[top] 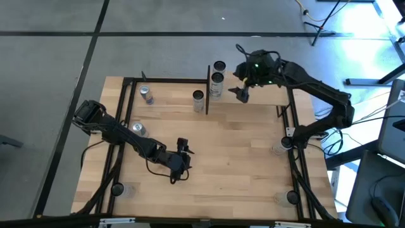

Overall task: Place canned beverage on shelf
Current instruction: Put the top white yellow soda can on the shelf

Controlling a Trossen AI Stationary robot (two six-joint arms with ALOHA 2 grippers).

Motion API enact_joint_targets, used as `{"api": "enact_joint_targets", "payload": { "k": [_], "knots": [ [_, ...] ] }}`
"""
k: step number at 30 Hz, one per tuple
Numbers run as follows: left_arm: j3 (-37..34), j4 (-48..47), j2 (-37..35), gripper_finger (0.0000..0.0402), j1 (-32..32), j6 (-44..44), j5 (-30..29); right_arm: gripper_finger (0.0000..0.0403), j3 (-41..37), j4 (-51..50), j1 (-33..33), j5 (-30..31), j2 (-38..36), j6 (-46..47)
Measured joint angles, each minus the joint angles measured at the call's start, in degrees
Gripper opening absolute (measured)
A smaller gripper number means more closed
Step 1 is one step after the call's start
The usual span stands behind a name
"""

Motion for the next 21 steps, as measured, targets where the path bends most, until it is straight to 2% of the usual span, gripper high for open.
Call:
{"api": "enact_joint_targets", "payload": {
  "k": [2,4,9,15,21],
  "knots": [
    [0.0,0.0,0.0,0.0284,0.01,0.01,-0.01,0.0351,-0.69,-3.66,1.03,0.05,-1.37,2.22],
    [0.0,0.01,0.0,0.0284,0.14,0.02,0.01,0.0351,-2.82,-6.23,2.63,2.6,-2.9,3.57],
    [-0.04,-0.04,0.02,0.0284,2.15,0.01,0.03,0.0351,-12.73,-5.11,9.2,9.3,-8.04,7.62],
    [-0.07,-1.44,-1.69,0.0284,6.62,-1.14,-0.12,0.0351,-28.38,6.54,17.06,15.19,-15.09,9.88],
    [-4.63,-3.35,-10.63,0.0284,12.42,-1.37,-0.17,0.0351,-39.93,20.66,20.98,15.89,-18.13,9.95]
  ]
}}
